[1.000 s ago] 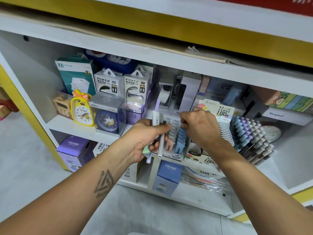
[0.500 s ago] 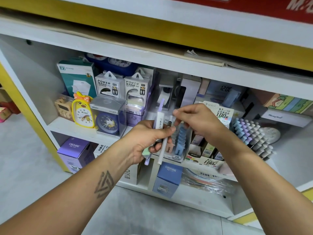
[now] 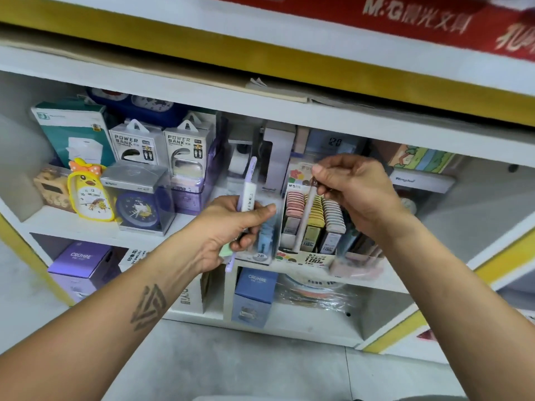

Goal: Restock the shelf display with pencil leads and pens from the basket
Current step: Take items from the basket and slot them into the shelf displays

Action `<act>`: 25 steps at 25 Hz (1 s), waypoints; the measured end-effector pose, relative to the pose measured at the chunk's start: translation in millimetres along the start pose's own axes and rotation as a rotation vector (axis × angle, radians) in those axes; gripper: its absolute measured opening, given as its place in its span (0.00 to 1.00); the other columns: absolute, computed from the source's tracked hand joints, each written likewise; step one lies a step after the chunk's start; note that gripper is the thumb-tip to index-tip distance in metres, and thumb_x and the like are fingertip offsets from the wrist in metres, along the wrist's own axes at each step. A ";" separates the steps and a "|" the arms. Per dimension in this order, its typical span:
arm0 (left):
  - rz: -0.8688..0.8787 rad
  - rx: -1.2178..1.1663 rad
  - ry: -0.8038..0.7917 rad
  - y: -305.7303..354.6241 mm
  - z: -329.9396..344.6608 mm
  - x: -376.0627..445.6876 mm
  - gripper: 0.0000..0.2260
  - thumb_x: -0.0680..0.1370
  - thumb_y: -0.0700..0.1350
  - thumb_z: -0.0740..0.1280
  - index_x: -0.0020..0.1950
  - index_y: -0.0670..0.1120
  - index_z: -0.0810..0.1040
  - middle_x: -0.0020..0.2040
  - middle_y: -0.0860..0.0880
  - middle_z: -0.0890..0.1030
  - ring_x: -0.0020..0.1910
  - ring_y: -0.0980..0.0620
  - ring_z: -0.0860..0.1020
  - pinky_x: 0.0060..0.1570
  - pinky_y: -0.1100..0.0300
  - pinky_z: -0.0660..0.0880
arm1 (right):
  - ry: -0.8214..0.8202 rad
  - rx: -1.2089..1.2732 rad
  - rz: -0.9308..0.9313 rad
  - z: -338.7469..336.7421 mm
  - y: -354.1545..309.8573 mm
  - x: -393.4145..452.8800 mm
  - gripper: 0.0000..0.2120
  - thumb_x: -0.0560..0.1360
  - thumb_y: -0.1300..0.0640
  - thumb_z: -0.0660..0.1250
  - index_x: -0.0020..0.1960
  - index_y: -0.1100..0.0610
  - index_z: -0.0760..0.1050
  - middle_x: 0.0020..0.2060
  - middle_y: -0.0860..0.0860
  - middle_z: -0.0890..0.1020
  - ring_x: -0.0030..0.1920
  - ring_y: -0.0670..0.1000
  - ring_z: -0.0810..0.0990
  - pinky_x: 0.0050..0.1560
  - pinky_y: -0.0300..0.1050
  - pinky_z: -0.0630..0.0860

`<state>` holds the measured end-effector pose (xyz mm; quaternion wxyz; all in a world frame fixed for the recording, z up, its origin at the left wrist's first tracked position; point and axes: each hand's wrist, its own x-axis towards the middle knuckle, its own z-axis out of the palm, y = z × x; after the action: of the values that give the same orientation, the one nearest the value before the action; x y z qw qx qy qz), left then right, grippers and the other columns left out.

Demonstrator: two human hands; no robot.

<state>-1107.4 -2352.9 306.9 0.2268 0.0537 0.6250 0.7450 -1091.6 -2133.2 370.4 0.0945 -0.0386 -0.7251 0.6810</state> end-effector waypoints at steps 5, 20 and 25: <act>-0.057 -0.113 -0.162 -0.3 43.8 -1.9 0.10 0.77 0.48 0.68 0.39 0.43 0.79 0.31 0.44 0.74 0.22 0.52 0.66 0.17 0.68 0.58 | 0.298 -0.094 -0.232 -79.6 -8.9 -36.6 0.06 0.74 0.66 0.73 0.49 0.66 0.79 0.30 0.53 0.83 0.27 0.50 0.78 0.32 0.41 0.78; -0.052 -0.033 -0.274 -26.9 98.6 -0.2 0.15 0.80 0.41 0.66 0.60 0.31 0.73 0.49 0.32 0.82 0.22 0.53 0.66 0.17 0.67 0.60 | 0.112 -0.748 -0.287 -96.5 22.3 -59.4 0.07 0.74 0.61 0.75 0.45 0.56 0.77 0.37 0.52 0.84 0.39 0.48 0.84 0.44 0.50 0.83; -0.059 -0.043 -0.212 -27.2 93.4 1.3 0.08 0.80 0.40 0.66 0.55 0.36 0.76 0.47 0.33 0.83 0.22 0.52 0.67 0.17 0.66 0.60 | 0.070 -0.743 -0.269 -90.8 24.2 -59.0 0.07 0.73 0.62 0.76 0.43 0.56 0.77 0.35 0.51 0.85 0.36 0.43 0.84 0.40 0.38 0.81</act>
<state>-1067.3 -2264.5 300.5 0.3146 0.1089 0.5826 0.7414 -1018.3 -2053.5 346.3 0.1872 0.0022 -0.9170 0.3522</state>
